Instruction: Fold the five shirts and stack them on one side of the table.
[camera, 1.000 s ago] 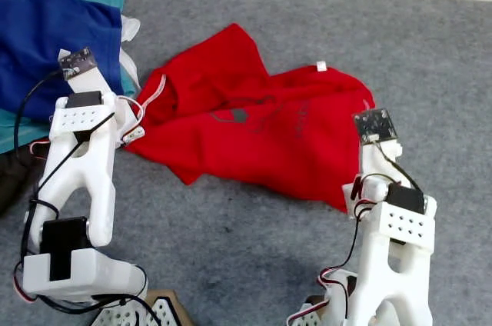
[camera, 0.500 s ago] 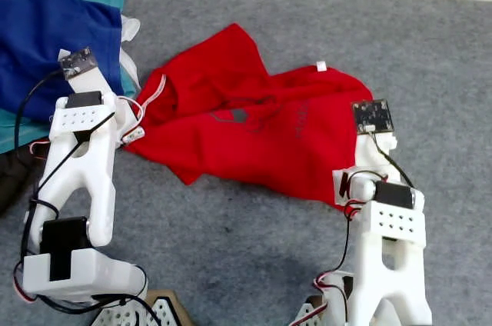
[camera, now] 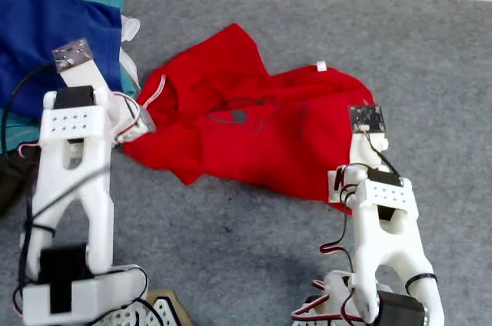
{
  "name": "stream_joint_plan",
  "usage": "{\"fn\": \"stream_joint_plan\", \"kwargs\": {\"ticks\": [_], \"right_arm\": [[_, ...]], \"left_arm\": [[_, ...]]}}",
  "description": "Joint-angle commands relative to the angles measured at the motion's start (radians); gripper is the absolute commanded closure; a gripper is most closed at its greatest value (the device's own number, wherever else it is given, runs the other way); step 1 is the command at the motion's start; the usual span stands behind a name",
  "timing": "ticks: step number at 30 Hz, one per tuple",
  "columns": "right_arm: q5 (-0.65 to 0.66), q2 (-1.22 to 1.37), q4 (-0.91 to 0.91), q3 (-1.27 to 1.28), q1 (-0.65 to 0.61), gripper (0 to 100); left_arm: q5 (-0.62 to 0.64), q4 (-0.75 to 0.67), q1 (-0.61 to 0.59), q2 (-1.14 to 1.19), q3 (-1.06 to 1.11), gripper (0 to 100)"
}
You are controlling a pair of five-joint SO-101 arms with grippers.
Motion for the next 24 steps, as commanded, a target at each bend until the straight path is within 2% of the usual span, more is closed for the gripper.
{"fn": "stream_joint_plan", "kwargs": {"ticks": [1,5,11,18,24], "right_arm": [[-0.012,0.002,-0.051,0.016,-0.004,85.3],[-0.011,0.002,-0.058,0.025,0.001,85.3],[-0.011,0.002,-0.058,0.025,0.001,85.3],[-0.011,0.002,-0.058,0.025,0.001,85.3],[-0.011,0.002,-0.058,0.027,0.001,85.3]], "left_arm": [[-0.011,0.135,0.051,-0.160,-0.033,73],[-0.020,0.149,0.056,-0.286,0.051,74],[-0.377,0.144,0.163,-0.372,0.315,82],[-0.381,-0.110,0.183,-0.371,0.486,84],[-0.381,-0.247,0.285,-0.371,0.555,84]]}}
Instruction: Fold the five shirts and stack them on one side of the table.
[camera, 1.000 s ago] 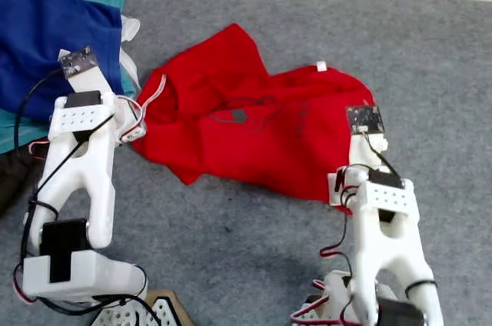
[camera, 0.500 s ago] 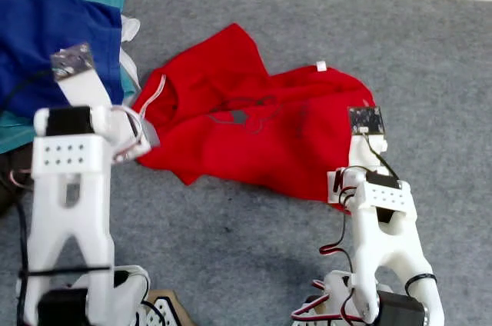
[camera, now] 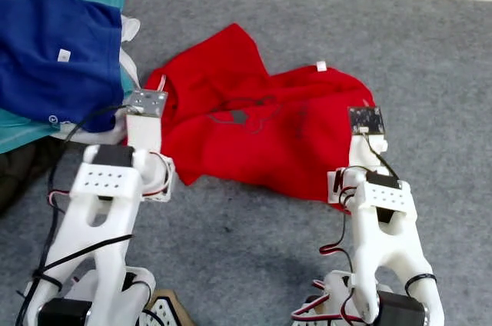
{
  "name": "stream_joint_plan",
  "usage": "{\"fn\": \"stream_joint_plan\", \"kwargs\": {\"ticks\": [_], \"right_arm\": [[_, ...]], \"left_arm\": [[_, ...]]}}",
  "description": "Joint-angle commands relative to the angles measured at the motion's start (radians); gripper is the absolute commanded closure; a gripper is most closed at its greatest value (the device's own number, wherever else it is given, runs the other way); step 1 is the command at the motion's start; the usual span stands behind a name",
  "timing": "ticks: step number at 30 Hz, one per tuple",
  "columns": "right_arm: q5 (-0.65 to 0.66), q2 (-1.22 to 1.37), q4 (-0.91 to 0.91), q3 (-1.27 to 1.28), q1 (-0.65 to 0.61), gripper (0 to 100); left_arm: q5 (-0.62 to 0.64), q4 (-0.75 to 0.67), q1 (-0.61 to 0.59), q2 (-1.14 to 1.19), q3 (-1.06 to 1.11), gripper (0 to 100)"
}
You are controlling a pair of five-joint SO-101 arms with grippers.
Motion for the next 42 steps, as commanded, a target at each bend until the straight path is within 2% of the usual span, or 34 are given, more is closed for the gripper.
{"fn": "stream_joint_plan", "kwargs": {"ticks": [1,9,21,26,33,35,39,42], "right_arm": [[-0.011,0.002,-0.016,-0.002,0.001,85.3],[-0.011,0.002,-0.016,-0.002,0.007,85.3],[-0.011,0.002,-0.016,-0.005,0.016,85.3],[-0.011,0.002,-0.016,-0.005,0.016,85.3],[-0.011,0.002,-0.016,-0.004,0.016,85.3],[-0.011,0.002,-0.016,-0.004,0.016,85.3],[-0.011,0.002,-0.016,-0.004,0.016,85.6],[-0.011,0.002,-0.016,-0.004,0.016,85.6]], "left_arm": [[-0.009,-0.086,0.097,-0.028,0.022,84],[-0.008,-0.181,0.165,-0.015,0.056,84],[-0.008,-0.192,0.162,0.331,-0.120,84],[0.063,-0.192,0.160,0.409,-0.189,84],[0.069,-0.229,0.159,0.486,-0.199,84],[0.069,-0.230,0.160,0.498,-0.203,87],[0.069,-0.236,0.162,0.512,-0.225,100],[0.069,-0.233,0.160,0.512,-0.225,99]]}}
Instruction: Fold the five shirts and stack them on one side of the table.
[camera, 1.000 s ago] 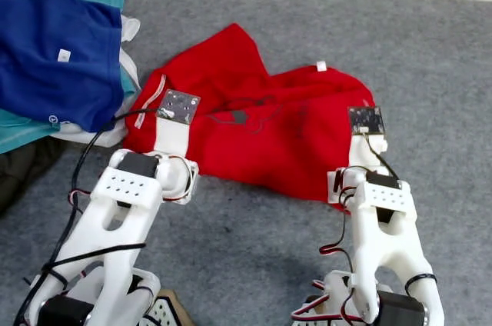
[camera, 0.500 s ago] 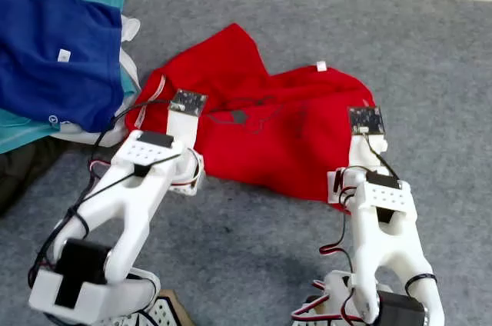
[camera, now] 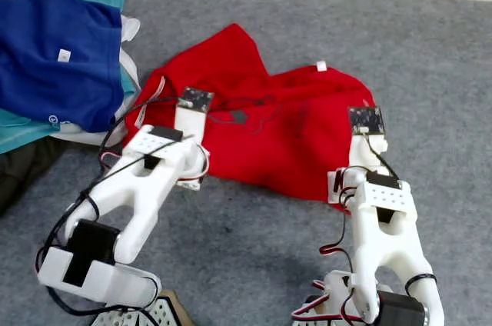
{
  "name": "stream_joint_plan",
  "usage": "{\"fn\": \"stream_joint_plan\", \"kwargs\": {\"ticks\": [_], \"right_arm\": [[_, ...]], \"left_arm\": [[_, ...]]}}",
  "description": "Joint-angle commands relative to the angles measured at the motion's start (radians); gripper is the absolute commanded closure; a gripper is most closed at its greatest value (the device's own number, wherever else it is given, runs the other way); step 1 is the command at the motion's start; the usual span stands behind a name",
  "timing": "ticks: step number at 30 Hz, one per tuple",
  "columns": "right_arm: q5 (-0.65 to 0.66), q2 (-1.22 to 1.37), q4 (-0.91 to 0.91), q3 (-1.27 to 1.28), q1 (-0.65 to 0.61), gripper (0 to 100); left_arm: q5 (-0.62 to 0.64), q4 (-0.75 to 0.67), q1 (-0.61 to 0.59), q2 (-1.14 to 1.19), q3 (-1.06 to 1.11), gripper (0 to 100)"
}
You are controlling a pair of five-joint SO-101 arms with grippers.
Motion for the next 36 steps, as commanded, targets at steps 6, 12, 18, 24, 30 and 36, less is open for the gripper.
{"fn": "stream_joint_plan", "kwargs": {"ticks": [6,12,18,24,30,36], "right_arm": [[-0.011,0.002,-0.016,-0.002,0.015,85.7],[-0.012,0.002,-0.016,-0.002,0.015,85.7],[-0.012,0.012,-0.018,-0.005,0.015,85.7],[-0.012,0.012,-0.018,-0.005,0.015,85.7],[-0.014,0.012,-0.018,-0.005,0.015,85.7],[-0.020,0.012,-0.018,-0.008,0.015,85.6]], "left_arm": [[0.009,0.048,0.010,-0.010,-0.038,99],[0.009,0.284,0.001,-0.130,-0.101,99],[0.003,0.477,0.002,-0.429,-0.102,99],[0.002,0.631,-0.077,-0.656,-0.094,99],[-0.172,0.635,-0.268,-0.691,-0.087,99],[-0.181,0.600,-0.262,-0.697,0.016,99]]}}
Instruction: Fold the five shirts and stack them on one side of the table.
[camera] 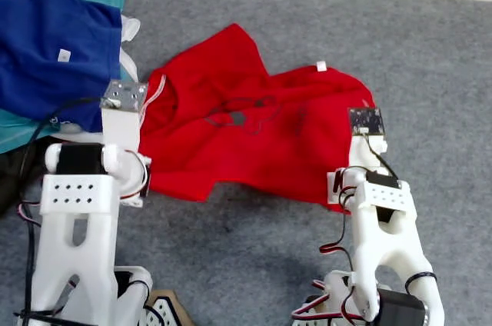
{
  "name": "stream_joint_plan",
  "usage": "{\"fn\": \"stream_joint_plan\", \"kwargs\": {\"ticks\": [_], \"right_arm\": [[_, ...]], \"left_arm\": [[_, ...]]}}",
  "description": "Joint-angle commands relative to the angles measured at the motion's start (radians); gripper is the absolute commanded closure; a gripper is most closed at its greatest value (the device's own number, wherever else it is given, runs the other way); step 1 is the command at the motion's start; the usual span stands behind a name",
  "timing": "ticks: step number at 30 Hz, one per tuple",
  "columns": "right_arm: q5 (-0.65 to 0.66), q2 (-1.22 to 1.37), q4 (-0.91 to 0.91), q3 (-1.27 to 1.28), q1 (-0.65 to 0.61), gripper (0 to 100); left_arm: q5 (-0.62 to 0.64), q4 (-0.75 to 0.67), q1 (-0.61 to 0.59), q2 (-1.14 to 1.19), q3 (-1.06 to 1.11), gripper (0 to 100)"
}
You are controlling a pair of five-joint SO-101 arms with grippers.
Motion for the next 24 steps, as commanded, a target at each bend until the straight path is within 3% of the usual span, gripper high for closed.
{"fn": "stream_joint_plan", "kwargs": {"ticks": [1,4,8,11,19,24], "right_arm": [[-0.020,-0.001,-0.018,-0.013,0.015,85.4],[-0.069,-0.001,-0.008,-0.053,0.015,84.1],[-0.074,0.001,0.059,-0.105,0.001,73.4],[-0.074,0.001,0.093,-0.116,-0.035,71.2],[-0.069,-0.001,0.140,-0.114,-0.077,71.2],[-0.072,-0.001,0.143,-0.102,-0.077,71.3]], "left_arm": [[-0.011,-0.043,0.007,-0.024,0.054,99],[-0.009,-0.087,0.012,-0.025,0.101,99],[-0.009,-0.103,0.004,-0.025,0.105,99],[-0.011,-0.095,-0.008,-0.025,0.091,99],[-0.020,-0.092,-0.228,-0.025,-0.008,99],[-0.121,-0.021,-0.278,-0.025,-0.013,99]]}}
